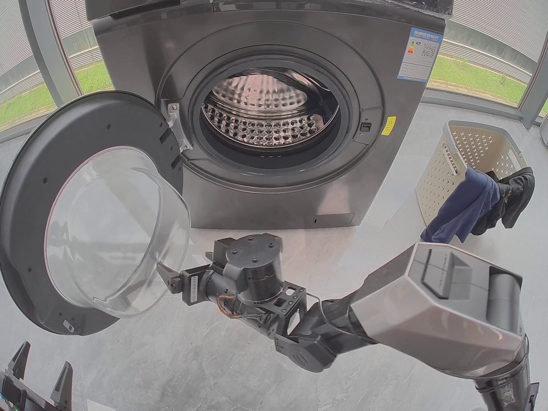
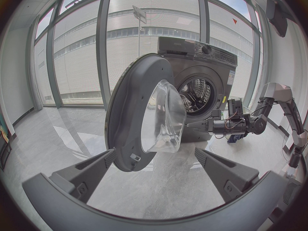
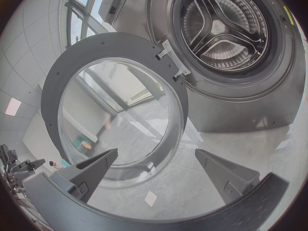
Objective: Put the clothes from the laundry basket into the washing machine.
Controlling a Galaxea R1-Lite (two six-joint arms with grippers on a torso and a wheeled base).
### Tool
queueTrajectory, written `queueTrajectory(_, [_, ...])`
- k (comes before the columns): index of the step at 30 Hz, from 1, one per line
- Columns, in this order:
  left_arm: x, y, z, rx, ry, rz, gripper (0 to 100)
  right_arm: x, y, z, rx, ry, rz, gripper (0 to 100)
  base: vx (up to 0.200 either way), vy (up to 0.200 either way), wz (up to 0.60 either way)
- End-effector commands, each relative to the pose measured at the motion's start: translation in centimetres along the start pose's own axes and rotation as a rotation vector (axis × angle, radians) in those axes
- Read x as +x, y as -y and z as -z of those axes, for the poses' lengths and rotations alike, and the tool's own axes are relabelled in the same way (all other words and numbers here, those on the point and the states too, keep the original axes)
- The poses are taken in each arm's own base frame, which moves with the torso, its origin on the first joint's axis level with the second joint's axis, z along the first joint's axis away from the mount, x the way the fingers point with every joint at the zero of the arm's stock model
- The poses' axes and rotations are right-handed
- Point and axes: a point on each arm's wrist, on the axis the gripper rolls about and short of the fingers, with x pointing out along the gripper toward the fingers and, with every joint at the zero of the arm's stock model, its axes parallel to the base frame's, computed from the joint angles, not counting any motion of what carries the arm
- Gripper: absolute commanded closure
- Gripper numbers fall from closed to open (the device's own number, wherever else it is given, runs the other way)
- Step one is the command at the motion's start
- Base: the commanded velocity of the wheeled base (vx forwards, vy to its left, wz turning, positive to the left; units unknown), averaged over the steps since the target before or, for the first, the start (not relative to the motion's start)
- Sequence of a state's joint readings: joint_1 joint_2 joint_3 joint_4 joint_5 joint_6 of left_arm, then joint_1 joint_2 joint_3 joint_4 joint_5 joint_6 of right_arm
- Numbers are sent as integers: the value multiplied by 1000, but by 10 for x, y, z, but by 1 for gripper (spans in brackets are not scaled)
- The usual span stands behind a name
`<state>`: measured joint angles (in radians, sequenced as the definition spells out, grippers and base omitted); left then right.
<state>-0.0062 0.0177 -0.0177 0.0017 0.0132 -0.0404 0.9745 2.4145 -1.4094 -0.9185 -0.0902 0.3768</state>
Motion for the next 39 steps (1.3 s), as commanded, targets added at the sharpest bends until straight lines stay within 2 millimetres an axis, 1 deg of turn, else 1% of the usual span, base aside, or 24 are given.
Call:
queueTrajectory(1, [0, 0, 5, -1, -3, -1, 0, 30, -4, 29, -4, -8, -3, 0, 0, 0, 0])
queueTrajectory(5, [0, 0, 5, -1, -3, -1, 0, 38, -10, 22, 1, 41, -2, 0, 0, 0, 0])
queueTrajectory(7, [0, 0, 5, -1, -3, -1, 0, 38, -7, 13, 7, 72, 15, 0, 0, 0, 0])
queueTrajectory(9, [0, 0, 5, -1, -3, -1, 0, 38, -5, 10, 8, 82, 24, 0, 0, 0, 0])
queueTrajectory(11, [0, 0, 5, -1, -3, -1, 0, 31, 6, -12, 17, 124, 64, 0, 0, 0, 0])
queueTrajectory(12, [0, 0, 5, -1, -3, -1, 0, 21, 13, -29, 15, 139, 94, 0, 0, 0, 0])
queueTrajectory(14, [0, 0, 5, -1, -3, -1, 0, 7, 19, -43, 14, 143, 116, 0, 0, 0, 0])
queueTrajectory(16, [0, 0, 5, -1, -3, -1, 0, -21, 31, -68, 10, 145, 165, 0, 0, 0, 0])
queueTrajectory(18, [0, 0, 5, -1, -3, -1, 0, -47, 40, -83, -6, 140, 201, 0, 0, 0, 0])
queueTrajectory(19, [0, 0, 5, -1, -3, -1, 0, -70, 46, -92, -32, 127, 233, 0, 0, 0, 0])
queueTrajectory(20, [0, 0, 5, -1, -3, -1, 0, -101, 56, -98, -69, 104, 277, 0, 0, 0, 0])
queueTrajectory(21, [0, 0, 5, -1, -3, -1, 0, -116, 60, -102, -89, 96, 294, 0, 0, 0, 0])
queueTrajectory(23, [0, 0, 5, -1, -3, -1, 0, -172, 70, -111, -137, 90, 347, 0, 0, 0, 0])
queueTrajectory(24, [0, 0, 5, -1, -3, -1, 0, -183, 70, -112, -140, 93, 355, 0, 0, 0, 0])
queueTrajectory(26, [0, 0, 5, -1, -3, -1, 0, -234, 67, -114, -144, 128, 378, 0, 0, 0, 0])
queueTrajectory(27, [0, 0, 5, -1, -3, -1, 0, -238, 67, -115, -145, 132, 382, 0, 0, 0, 0])
queueTrajectory(28, [0, 0, 5, -1, -3, -1, 0, -284, 69, -113, -152, 162, 428, 0, 0, 0, 0])
queueTrajectory(30, [0, 0, 5, -1, -3, -1, 0, -324, 69, -108, -163, 199, 470, 0, 0, 0, 0])
queueTrajectory(31, [0, 0, 5, -1, -3, -1, 0, -350, 70, -100, -169, 218, 508, 0, 0, 0, 0])
queueTrajectory(32, [0, 0, 5, -1, -3, -1, 0, -369, 71, -92, -175, 234, 547, 0, 0, 0, 0])
queueTrajectory(34, [0, 0, 5, -1, -3, -1, 0, -400, 71, -76, -190, 266, 612, 0, 0, 0, 0])
queueTrajectory(35, [0, 0, 5, -1, -3, -1, 0, -405, 70, -74, -193, 270, 620, 0, 0, 0, 0])
queueTrajectory(36, [0, 0, 5, -2, -3, -1, 0, -425, 68, -61, -209, 295, 665, 0, 0, 0, 0])
queueTrajectory(39, [0, 0, 5, -1, -3, -1, 0, -450, 62, -46, -230, 333, 754, 0, 0, 0, 0])
